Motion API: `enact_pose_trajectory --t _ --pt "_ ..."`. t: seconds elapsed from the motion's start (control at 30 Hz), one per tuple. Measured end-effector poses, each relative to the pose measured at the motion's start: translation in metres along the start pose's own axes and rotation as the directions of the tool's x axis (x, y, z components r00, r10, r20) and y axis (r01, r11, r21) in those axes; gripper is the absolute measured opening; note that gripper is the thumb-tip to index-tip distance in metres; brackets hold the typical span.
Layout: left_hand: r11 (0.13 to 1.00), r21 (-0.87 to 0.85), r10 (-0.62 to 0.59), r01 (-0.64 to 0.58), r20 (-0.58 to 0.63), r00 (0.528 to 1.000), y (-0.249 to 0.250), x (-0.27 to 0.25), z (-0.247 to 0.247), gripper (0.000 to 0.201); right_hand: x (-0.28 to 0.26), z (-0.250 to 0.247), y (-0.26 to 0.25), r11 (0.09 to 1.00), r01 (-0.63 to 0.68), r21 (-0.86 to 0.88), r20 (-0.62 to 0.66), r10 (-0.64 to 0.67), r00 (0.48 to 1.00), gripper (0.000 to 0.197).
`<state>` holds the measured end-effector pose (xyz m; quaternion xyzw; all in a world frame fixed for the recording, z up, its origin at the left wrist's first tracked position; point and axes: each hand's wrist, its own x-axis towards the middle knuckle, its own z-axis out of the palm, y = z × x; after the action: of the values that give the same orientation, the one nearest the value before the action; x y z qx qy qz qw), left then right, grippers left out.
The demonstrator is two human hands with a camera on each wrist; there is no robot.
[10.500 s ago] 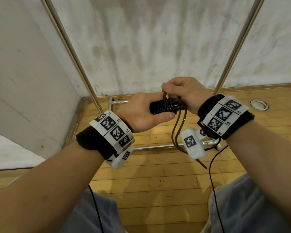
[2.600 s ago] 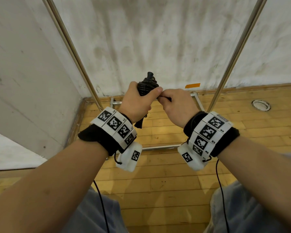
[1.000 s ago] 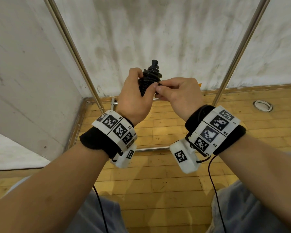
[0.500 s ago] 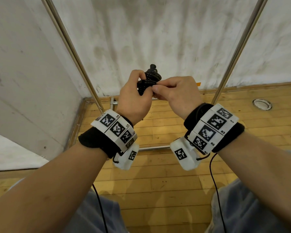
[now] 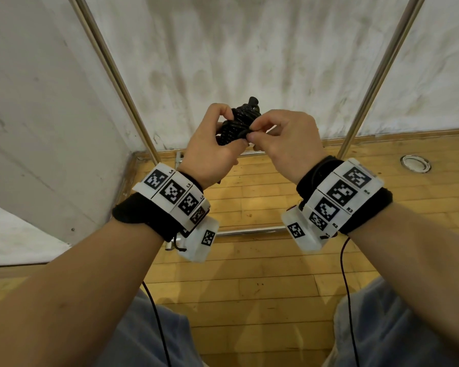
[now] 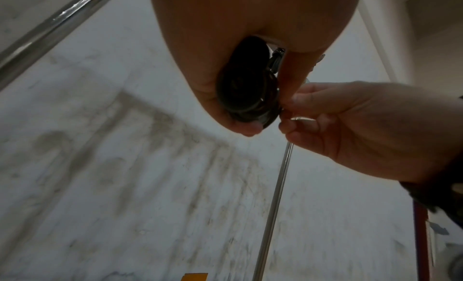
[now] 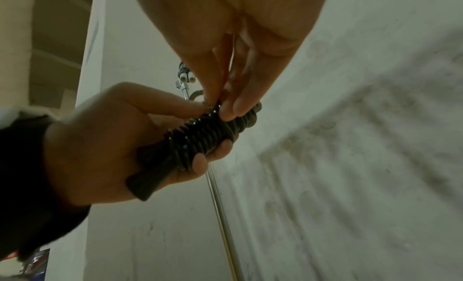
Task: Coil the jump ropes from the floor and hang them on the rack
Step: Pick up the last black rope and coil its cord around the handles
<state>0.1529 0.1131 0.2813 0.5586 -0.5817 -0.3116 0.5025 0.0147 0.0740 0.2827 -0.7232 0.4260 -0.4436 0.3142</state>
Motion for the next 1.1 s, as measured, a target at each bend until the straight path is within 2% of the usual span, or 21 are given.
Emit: enact_pose_trajectory --t 0.2,0.27,0.37,0.5,0.63,0.87,1.03,1.1 --pt "1.000 0.029 0.004 -0.005 0.032 0.999 -0.001 -0.003 -0.001 0.021 -0.003 0.001 0.002 0.965 0.192 -0.179 0.004 -0.195 0.981 0.006" --pt "0.998 0.068 0.001 -0.003 0.032 0.999 -0.002 -0.001 -0.003 0.019 -0.002 0.002 0.004 0.966 0.180 -0.187 0.007 -0.182 0.983 0.004" --pt "0.997 0.083 -0.012 0.008 0.047 0.999 -0.001 0.000 -0.006 0.019 0.001 0.001 0.005 0.971 0.164 -0.172 0.031 -0.161 0.986 0.014" --pt "0.994 0.107 -0.035 0.028 0.067 0.997 -0.001 -0.001 -0.007 0.020 0.002 0.000 0.004 0.891 0.283 -0.355 0.115 -0.259 0.959 0.016" --pt "0.993 0.112 -0.046 0.034 0.105 0.993 -0.001 -0.003 -0.008 0.022 0.005 -0.002 0.006 0.823 0.300 -0.483 0.202 -0.229 0.952 0.016" --pt "0.997 0.056 -0.055 0.048 0.136 0.989 -0.001 -0.002 -0.006 0.021 -0.001 0.001 0.006 0.815 0.313 -0.488 0.136 -0.283 0.949 0.010" --pt "0.996 -0.019 -0.084 0.086 0.113 0.990 -0.002 0.000 -0.010 0.019 -0.003 0.000 0.006 0.874 0.309 -0.375 0.220 -0.240 0.945 0.019" --pt "0.996 -0.032 -0.081 0.086 0.121 0.989 -0.001 0.001 -0.011 0.018 0.000 -0.001 0.005 0.876 0.307 -0.371 0.213 -0.241 0.947 0.020"
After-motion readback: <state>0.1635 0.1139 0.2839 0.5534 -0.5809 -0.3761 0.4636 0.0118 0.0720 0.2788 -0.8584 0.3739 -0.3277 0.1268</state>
